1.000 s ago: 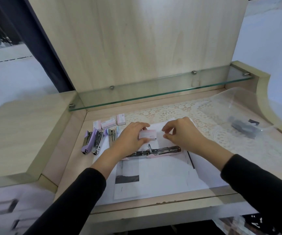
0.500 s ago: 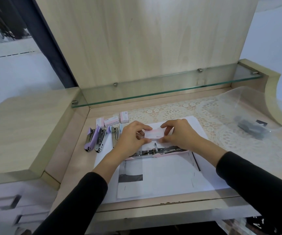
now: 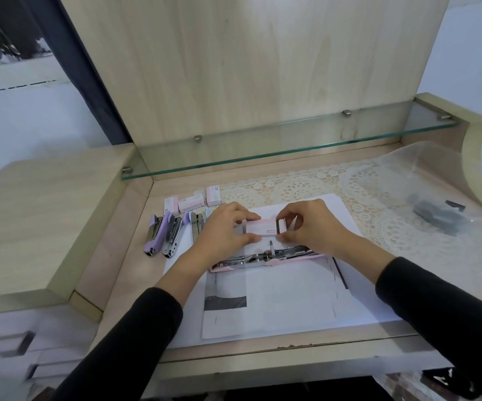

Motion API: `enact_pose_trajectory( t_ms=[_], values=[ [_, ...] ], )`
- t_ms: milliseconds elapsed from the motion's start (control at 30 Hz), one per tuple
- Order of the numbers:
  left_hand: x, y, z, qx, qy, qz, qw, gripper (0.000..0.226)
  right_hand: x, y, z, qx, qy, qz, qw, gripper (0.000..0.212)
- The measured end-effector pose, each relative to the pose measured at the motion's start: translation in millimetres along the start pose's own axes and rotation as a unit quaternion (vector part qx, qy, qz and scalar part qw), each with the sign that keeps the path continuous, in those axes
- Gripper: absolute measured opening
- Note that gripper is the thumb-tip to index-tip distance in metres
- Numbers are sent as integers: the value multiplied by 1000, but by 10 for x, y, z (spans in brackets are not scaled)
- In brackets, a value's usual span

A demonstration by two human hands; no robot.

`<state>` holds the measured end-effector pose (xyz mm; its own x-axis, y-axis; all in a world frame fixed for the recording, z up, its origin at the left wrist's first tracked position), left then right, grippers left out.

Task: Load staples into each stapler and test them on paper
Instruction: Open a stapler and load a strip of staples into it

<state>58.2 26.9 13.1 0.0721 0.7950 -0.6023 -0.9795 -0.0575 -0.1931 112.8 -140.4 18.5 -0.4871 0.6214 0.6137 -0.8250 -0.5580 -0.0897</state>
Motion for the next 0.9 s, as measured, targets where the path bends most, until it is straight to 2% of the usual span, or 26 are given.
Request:
enact_pose_trajectory(
  t_ms=[233,400,567,800,900],
  values=[
    [62,49,82,-5,-12,2,1000,36,-42,4,76,-12,28,5,1000,30],
    [-8,38,28,36,-28,-20,999,53,-46,2,60,-9,45,10,999,30],
    [-21,-2,-38,18,-50,-47,997,42,-59,-3,60,-4,43,7,999,30],
    [19,60,-20,-10,-26,-56,998,37,-71,2,80,1,54,14,998,33],
    [13,69,-27,-17,-22,-61,998,37,-44,3,72,-24,64,32,997,33]
  ],
)
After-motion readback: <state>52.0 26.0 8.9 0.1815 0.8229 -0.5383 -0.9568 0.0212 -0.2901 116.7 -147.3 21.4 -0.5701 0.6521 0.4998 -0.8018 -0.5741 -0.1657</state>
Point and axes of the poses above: each hand's wrist, its own y-axis away from the middle knuckle, its own z-axis out of the back of the hand, x = y × z, the point moved 2 cm from there along -y, towards the middle knuckle, and after that the axes turned 6 degrees about y, right-handed, at the moved point
